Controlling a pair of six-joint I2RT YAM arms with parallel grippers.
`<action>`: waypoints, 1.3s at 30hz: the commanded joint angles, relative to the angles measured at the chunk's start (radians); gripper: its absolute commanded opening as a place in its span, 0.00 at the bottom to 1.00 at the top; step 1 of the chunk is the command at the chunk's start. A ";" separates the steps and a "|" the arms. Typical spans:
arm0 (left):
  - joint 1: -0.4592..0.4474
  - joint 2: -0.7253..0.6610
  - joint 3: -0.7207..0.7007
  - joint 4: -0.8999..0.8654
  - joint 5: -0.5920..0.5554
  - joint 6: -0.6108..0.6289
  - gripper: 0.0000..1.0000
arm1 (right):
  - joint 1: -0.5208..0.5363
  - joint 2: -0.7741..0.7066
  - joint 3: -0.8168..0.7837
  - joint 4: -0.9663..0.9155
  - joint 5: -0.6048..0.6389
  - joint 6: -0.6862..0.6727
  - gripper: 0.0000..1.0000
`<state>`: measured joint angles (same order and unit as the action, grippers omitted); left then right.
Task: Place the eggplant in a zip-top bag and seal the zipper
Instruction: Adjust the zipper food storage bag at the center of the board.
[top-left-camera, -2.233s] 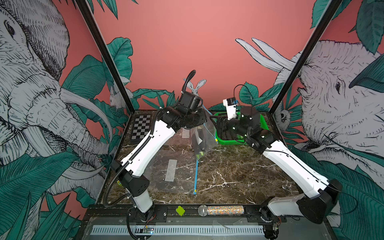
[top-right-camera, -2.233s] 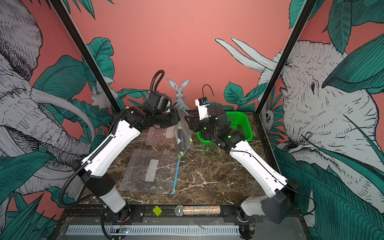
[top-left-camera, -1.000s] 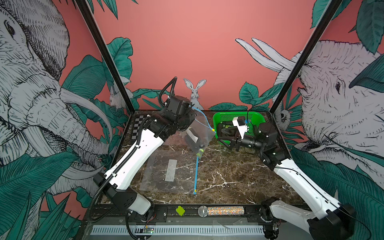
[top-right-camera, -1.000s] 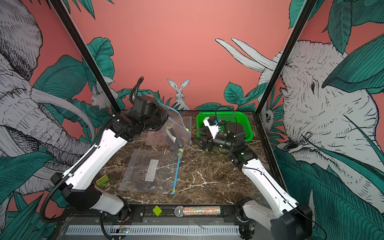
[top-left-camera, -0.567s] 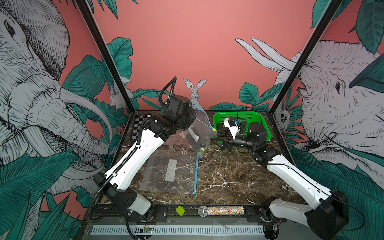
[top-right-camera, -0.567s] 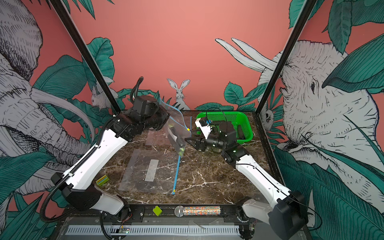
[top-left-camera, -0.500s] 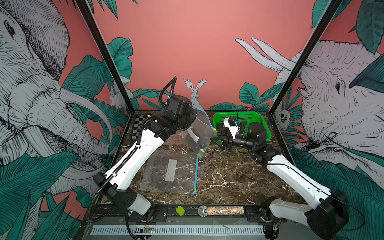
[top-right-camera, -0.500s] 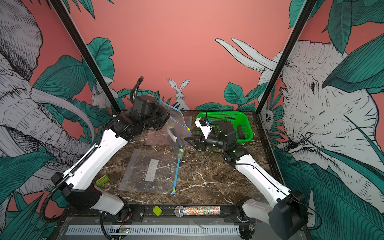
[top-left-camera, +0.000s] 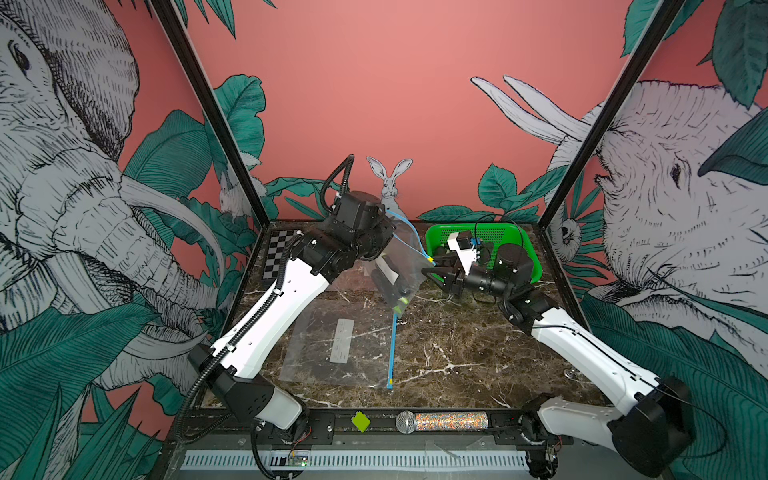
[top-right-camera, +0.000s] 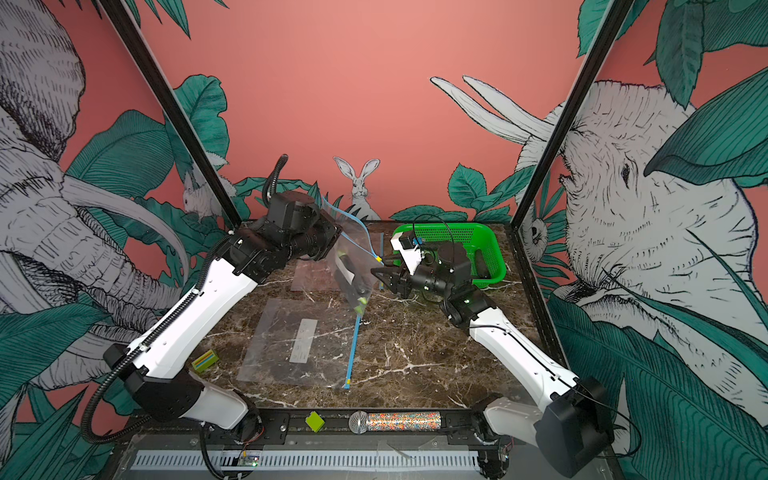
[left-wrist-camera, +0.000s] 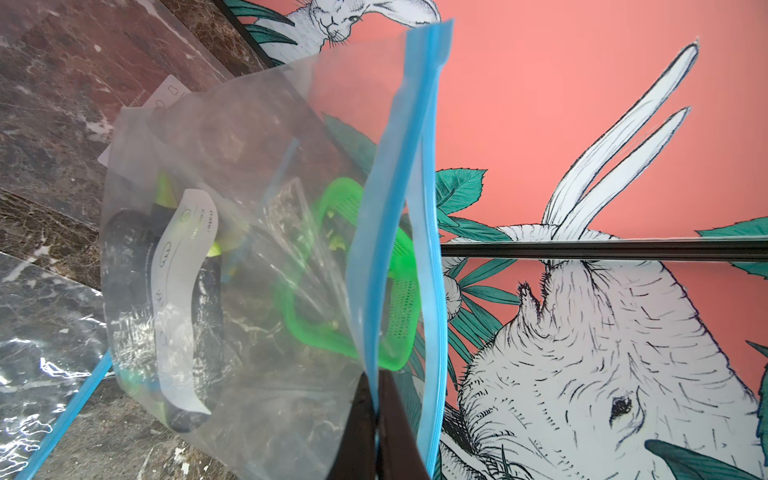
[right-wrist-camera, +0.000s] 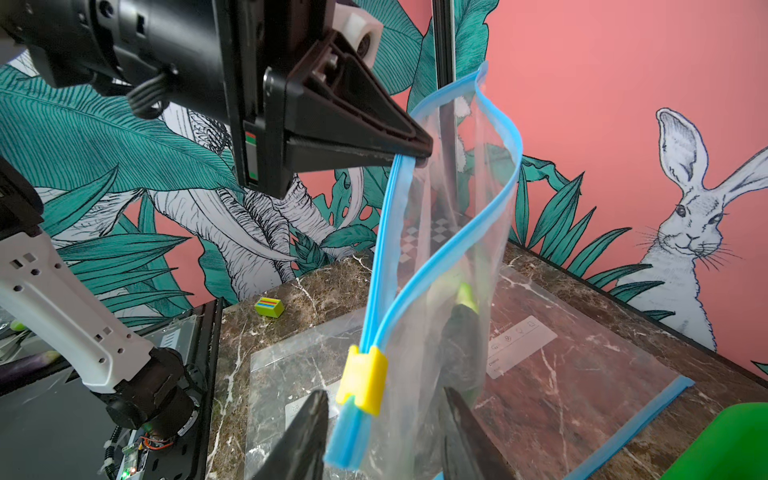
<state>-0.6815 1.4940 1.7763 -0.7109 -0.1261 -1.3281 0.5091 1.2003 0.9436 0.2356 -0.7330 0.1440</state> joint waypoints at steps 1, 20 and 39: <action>0.004 -0.011 -0.010 0.032 0.003 -0.017 0.00 | 0.004 0.005 0.035 0.064 0.006 0.002 0.41; 0.007 -0.005 -0.018 0.061 0.014 -0.020 0.00 | 0.003 0.008 0.027 0.125 0.020 0.028 0.20; 0.013 -0.040 -0.091 0.216 0.049 0.049 0.21 | -0.023 -0.033 0.058 0.041 -0.004 0.036 0.00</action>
<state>-0.6765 1.4952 1.7115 -0.5793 -0.0822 -1.3128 0.4973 1.1942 0.9516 0.2806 -0.7177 0.1791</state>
